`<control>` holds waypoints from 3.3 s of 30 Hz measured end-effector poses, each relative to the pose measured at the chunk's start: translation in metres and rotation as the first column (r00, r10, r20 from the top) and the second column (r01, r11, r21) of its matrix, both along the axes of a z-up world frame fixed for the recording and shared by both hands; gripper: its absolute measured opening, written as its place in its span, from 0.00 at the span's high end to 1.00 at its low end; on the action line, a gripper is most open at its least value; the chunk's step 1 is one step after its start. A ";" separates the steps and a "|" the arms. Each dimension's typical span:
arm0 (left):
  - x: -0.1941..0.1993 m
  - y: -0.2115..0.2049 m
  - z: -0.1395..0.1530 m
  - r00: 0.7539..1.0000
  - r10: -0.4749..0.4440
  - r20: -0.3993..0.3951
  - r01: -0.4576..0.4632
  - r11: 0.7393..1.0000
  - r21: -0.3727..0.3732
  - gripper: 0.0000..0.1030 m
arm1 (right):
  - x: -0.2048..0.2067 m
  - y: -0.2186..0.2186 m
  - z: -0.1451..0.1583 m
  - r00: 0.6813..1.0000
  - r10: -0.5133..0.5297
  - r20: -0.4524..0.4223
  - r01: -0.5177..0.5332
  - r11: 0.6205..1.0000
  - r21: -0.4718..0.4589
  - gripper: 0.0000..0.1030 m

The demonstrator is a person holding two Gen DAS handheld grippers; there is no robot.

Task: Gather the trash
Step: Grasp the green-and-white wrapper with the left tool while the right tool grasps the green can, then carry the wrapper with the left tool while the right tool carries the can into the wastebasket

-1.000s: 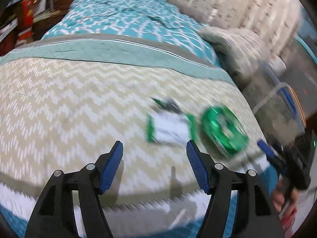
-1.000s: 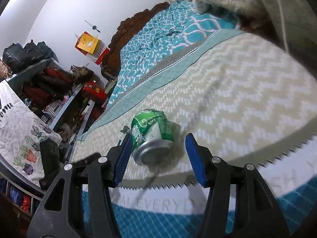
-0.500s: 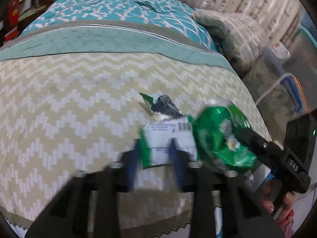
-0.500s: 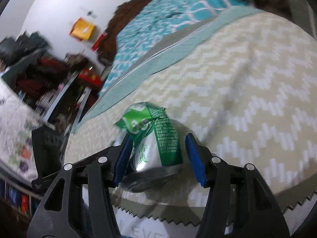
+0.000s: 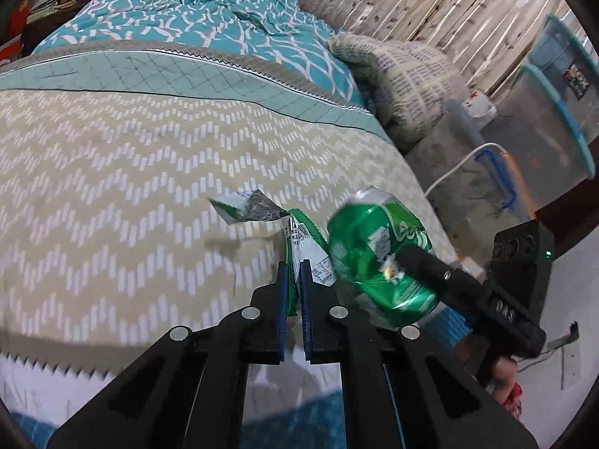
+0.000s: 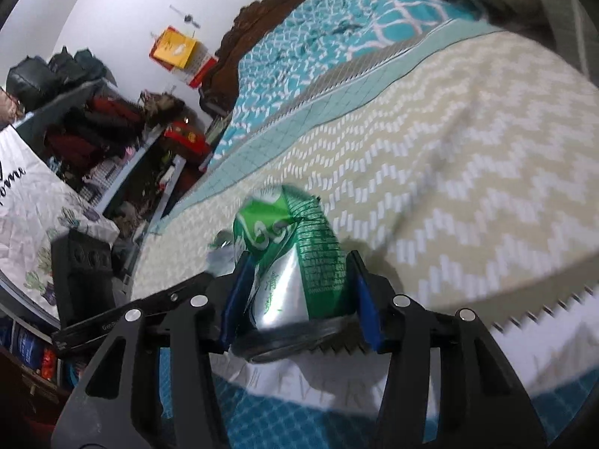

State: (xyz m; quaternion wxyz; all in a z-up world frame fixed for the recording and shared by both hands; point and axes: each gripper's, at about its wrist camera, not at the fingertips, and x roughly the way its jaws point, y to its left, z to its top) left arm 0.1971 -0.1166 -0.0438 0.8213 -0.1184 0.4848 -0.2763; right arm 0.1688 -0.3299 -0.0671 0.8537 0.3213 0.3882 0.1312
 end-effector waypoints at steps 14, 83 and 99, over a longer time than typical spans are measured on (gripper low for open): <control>-0.069 0.006 0.008 0.996 -0.089 -0.023 0.088 0.996 -0.027 0.95 | -0.096 -0.003 -0.008 0.993 0.044 -0.111 -0.036 0.997 0.070 0.41; -0.059 -0.478 -0.056 0.803 -0.573 -0.165 0.596 0.777 0.205 0.75 | -0.169 -0.379 0.025 0.788 -0.613 0.057 0.614 0.774 -0.153 0.41; -0.070 -0.413 0.016 0.826 -0.559 0.075 0.547 0.826 0.136 0.41 | -0.252 -0.331 0.035 0.753 -0.633 0.177 0.652 0.755 -0.073 0.41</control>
